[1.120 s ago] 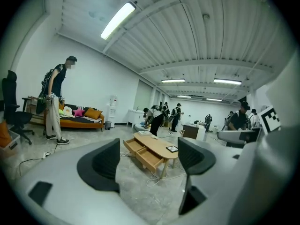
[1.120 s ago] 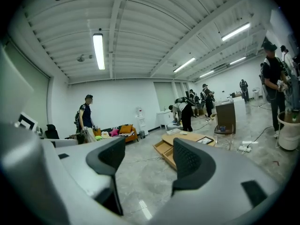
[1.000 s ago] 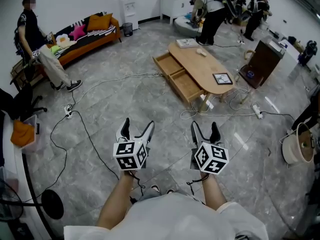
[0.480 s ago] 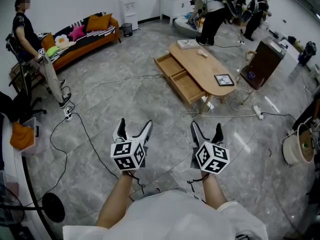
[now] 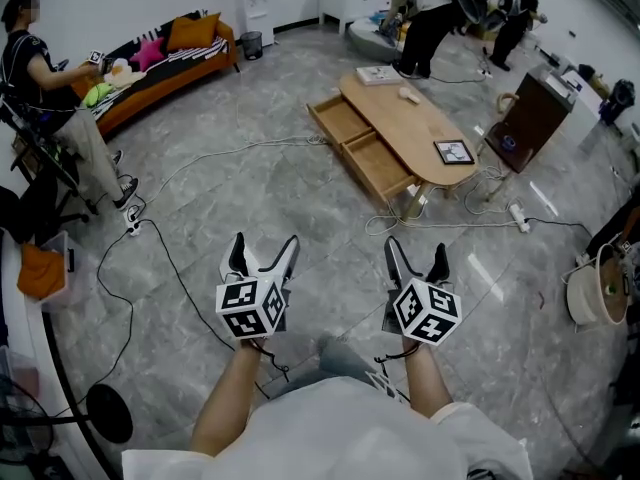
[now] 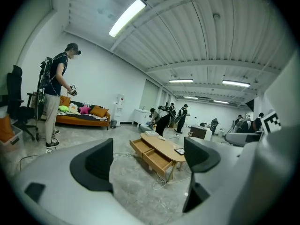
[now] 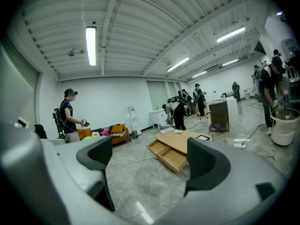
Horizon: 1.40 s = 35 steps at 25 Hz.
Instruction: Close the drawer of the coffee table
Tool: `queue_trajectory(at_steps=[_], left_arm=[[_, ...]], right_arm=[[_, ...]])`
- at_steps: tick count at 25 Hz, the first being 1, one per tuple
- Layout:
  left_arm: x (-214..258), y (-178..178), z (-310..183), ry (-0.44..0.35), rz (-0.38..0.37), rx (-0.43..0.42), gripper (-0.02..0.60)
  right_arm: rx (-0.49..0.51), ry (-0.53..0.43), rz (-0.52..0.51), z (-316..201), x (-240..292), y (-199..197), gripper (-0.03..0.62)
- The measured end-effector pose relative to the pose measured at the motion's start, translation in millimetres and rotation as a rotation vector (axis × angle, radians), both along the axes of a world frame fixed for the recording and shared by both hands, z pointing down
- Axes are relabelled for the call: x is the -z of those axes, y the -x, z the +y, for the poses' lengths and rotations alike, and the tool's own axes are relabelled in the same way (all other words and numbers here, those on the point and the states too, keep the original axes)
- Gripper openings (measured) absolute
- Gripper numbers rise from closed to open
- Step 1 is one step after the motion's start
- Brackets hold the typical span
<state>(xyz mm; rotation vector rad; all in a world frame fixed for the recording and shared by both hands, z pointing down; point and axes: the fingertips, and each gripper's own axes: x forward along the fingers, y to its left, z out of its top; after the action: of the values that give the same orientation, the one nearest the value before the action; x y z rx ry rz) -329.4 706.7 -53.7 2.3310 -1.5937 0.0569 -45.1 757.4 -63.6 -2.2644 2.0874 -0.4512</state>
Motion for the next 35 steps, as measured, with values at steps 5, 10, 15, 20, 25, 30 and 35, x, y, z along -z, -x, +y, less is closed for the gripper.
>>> queue_trajectory(at_steps=[5,10,15,20,25,30,35], left_arm=[[-13.8,1.6,-35.1,0.023,-0.011,0.010,0.459],[-19.9,-7.5,-92.7,0.043,-0.009,0.021,0.456],[-15.7,-18.6,-165.9,0.056,-0.006,0.044,0.456],[-9.4,-33.5,-236.1,0.058,-0.002,0.046,0.451],[-14.2,-45.4,-300.2,0.069,-0.004,0.045,0.448],[-19.4,-53.5,-349.7,0.071,0.005,0.039,0.449],[-28.4,-58.9,-393.9,0.084,0.015,0.023,0.448]], right_arm=[[-0.023,0.028,-0.017,-33.8,-15.1,-11.5,0.491],[-0.026,0.044,-0.025,-93.7,-22.3,-26.8,0.491],[-0.010,0.066,-0.023,-167.1,-21.8,-43.8,0.491],[-0.007,0.071,-0.014,-241.9,-13.2,-65.3,0.491],[-0.013,0.075,-0.007,-305.5,-13.1,-84.6,0.491],[-0.036,0.077,-0.009,-347.0,-18.5,-102.5,0.492],[-0.082,0.099,-0.020,-373.8,-32.7,-116.7,0.492]])
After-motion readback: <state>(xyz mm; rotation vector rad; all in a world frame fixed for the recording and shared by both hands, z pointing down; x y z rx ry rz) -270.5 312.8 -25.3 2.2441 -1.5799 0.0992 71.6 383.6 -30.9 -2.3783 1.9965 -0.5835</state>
